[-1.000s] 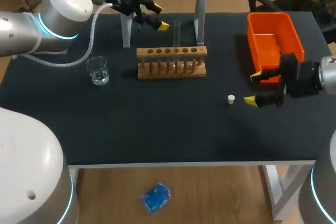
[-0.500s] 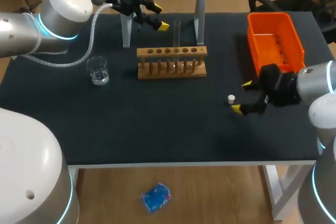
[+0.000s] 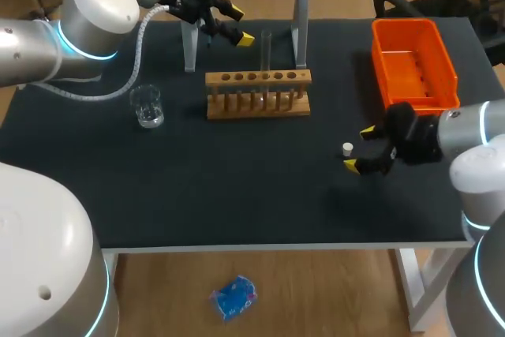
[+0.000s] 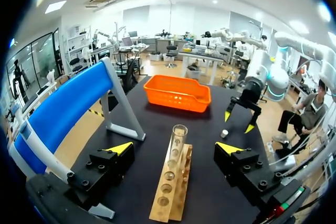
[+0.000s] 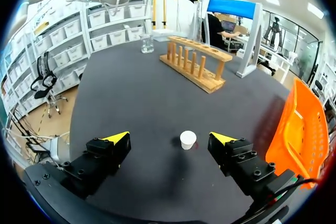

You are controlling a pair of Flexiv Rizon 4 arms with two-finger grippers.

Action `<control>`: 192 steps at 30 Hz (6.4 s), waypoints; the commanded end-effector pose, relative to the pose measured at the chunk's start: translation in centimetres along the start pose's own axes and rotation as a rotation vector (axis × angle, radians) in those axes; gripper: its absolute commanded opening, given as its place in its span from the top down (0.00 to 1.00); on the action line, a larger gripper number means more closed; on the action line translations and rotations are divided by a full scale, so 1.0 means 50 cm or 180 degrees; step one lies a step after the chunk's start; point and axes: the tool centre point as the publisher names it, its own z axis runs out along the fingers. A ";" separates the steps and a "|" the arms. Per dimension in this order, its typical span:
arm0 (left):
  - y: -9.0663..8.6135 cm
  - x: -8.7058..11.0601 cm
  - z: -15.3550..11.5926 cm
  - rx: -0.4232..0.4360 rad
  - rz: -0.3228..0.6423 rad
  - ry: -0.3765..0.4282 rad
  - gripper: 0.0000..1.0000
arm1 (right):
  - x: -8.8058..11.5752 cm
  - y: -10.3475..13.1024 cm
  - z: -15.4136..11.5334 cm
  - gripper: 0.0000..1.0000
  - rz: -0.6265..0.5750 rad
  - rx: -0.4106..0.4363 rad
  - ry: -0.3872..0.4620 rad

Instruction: Invert the test tube, pick up the pipette, mount the tip to pipette, aspirate from beaker and dispense into the tube, eject the tip, return the pipette, and cap with the stopper.

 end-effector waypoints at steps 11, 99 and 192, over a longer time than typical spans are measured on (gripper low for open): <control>-0.002 -0.002 -0.002 -0.0019 -0.0004 0.0014 0.00 | -0.031 -0.011 0.039 0.13 0.0087 0.0006 0.0035; -0.002 -0.002 -0.002 -0.0019 -0.0004 0.0014 0.00 | -0.050 0.007 0.050 1.00 0.0074 0.0156 0.0073; -0.002 -0.002 -0.002 -0.0019 -0.0004 0.0014 0.00 | -0.141 0.604 0.153 1.00 -0.1285 0.0133 0.1458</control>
